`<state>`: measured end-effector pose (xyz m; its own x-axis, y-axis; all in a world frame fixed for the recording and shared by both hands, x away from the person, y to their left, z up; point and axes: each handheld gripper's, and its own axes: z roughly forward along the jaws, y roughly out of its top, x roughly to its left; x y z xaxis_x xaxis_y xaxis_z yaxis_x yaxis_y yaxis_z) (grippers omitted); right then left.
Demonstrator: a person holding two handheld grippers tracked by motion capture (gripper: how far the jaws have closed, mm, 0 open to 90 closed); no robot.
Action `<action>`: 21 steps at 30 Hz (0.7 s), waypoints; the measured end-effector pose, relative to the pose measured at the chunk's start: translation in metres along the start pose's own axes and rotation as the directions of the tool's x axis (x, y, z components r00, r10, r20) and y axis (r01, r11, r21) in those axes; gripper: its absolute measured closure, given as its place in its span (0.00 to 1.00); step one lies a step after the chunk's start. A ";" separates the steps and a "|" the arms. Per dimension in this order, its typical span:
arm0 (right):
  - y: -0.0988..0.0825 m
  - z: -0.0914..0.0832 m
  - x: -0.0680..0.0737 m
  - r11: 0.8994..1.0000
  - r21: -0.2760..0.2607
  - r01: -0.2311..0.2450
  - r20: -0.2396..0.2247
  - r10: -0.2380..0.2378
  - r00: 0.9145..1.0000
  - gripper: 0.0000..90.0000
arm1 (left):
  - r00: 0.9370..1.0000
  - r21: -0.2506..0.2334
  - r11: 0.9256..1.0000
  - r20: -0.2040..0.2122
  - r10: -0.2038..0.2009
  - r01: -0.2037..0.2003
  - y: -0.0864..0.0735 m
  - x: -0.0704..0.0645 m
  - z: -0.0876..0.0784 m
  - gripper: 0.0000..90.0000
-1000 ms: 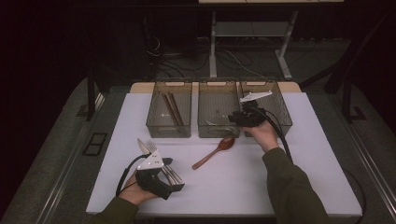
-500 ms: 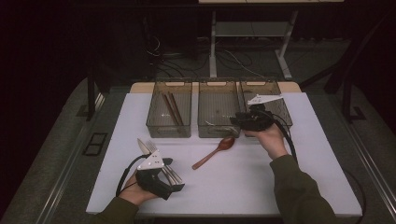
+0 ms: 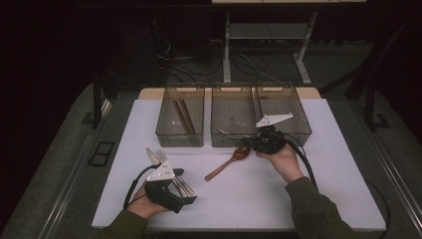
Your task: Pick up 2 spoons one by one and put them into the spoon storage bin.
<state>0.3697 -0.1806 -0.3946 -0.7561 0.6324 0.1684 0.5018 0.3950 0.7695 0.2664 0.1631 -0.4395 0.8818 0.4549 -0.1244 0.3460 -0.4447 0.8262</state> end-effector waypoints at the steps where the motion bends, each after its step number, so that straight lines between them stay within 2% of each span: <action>1: 0.000 0.003 0.001 1.000 0.008 0.001 -0.001 -0.001 1.000 1.00 | 1.000 0.000 1.000 0.000 -0.001 0.001 0.000 0.000 0.000 0.00; 11: -0.005 0.044 0.013 0.994 0.102 0.029 -0.005 -0.029 1.000 1.00 | 1.000 -0.005 1.000 0.001 -0.004 0.004 0.000 0.000 0.000 0.00; 21: -0.010 0.065 0.013 0.984 0.172 0.052 0.007 -0.054 0.999 1.00 | 1.000 -0.003 1.000 0.004 -0.001 0.001 0.000 -0.001 0.000 0.00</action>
<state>0.3823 -0.1333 -0.4397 -0.7791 0.6147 0.1229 0.5269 0.5359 0.6597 0.2660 0.1627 -0.4395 0.8828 0.4523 -0.1270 0.3456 -0.4422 0.8276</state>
